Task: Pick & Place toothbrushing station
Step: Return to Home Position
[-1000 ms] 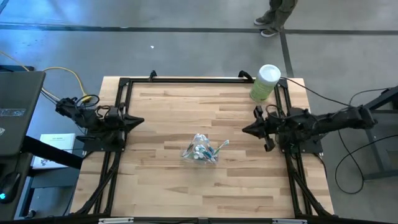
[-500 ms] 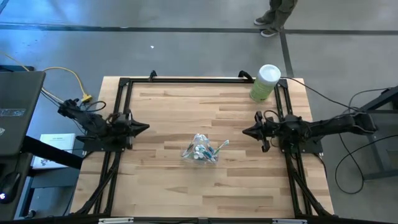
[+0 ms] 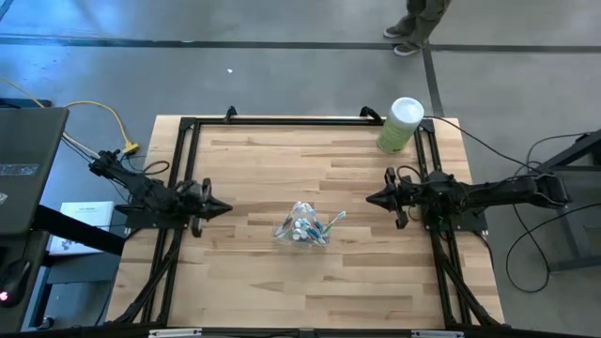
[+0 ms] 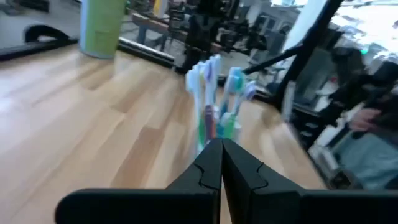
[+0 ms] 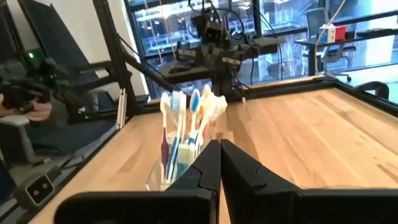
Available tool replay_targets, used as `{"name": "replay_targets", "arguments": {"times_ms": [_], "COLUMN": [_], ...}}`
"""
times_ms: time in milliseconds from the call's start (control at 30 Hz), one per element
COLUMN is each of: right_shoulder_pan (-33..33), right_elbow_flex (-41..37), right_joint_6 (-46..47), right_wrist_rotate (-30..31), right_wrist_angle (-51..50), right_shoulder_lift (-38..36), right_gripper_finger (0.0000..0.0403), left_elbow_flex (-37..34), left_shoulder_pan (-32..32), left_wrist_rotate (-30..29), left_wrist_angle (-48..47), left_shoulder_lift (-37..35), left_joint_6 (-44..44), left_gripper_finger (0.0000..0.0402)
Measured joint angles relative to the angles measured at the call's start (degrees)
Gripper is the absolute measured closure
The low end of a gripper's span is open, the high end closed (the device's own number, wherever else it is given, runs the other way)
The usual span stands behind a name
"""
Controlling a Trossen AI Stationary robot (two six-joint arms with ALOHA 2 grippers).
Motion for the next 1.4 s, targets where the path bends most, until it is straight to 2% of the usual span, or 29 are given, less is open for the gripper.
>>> {"name": "replay_targets", "arguments": {"times_ms": [133,267,567,1033,1400], "right_shoulder_pan": [0.00,0.02,0.02,0.02,0.02], "right_elbow_flex": [-0.02,-0.02,-0.05,-0.11,-0.15], "right_joint_6": [-1.13,-1.68,0.52,0.52,0.52], "right_wrist_rotate": [0.35,1.34,8.68,9.13,9.13], "right_wrist_angle": [-1.98,-3.06,-7.17,-8.21,-8.20], "right_shoulder_lift": [0.03,0.03,0.04,0.04,0.04], "right_gripper_finger": [0.0401,0.0401,0.0401,0.0401,0.0401], "left_elbow_flex": [-1.06,-1.12,-1.26,-1.67,-1.52], "left_shoulder_pan": [0.01,0.03,0.03,0.01,0.01], "left_wrist_rotate": [1.98,4.25,2.69,2.62,2.62], "left_wrist_angle": [3.91,3.77,3.86,22.40,23.65], "left_shoulder_lift": [0.57,0.22,0.42,0.46,0.42], "left_joint_6": [3.45,4.15,3.83,3.73,3.73], "left_gripper_finger": [0.0400,0.0400,0.0399,0.0399,0.0399]}}
